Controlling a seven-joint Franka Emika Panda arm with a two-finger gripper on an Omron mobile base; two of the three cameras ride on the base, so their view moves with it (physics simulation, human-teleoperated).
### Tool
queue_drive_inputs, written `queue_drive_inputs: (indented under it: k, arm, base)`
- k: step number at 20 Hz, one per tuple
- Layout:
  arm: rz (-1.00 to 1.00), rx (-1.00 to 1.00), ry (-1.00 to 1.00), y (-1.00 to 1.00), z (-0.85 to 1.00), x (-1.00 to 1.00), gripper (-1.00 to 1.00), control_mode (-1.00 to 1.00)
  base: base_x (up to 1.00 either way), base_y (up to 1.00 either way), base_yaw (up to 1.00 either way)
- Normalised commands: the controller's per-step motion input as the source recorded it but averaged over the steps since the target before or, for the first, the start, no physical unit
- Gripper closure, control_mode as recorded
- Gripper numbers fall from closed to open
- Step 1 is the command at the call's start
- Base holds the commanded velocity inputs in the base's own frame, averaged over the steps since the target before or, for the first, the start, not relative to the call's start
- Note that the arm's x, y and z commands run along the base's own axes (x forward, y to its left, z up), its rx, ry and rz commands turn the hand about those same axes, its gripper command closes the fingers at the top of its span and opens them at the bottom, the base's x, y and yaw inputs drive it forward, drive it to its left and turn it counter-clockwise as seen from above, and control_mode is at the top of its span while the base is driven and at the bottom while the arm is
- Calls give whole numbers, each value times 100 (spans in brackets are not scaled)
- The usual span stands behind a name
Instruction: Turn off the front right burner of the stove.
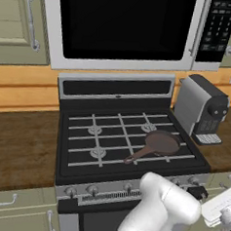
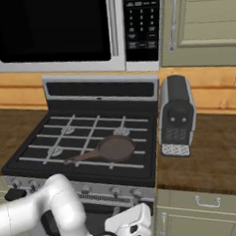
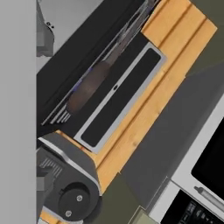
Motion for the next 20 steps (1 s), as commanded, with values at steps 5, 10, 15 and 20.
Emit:
queue_drive_inputs:
  k: [5,10,15,20]
  arm:
    - [7,-1,-17,-17,-37,36,-100,-100]
    - [17,-4,-21,-31,-43,28,-100,-100]
    - [22,-6,-17,-44,-47,2,-100,-100]
    - [24,-15,-15,-48,-79,0,-100,-100]
  base:
    - [0,0,0]
    - [0,0,0]
    - [0,0,0]
    - [0,0,0]
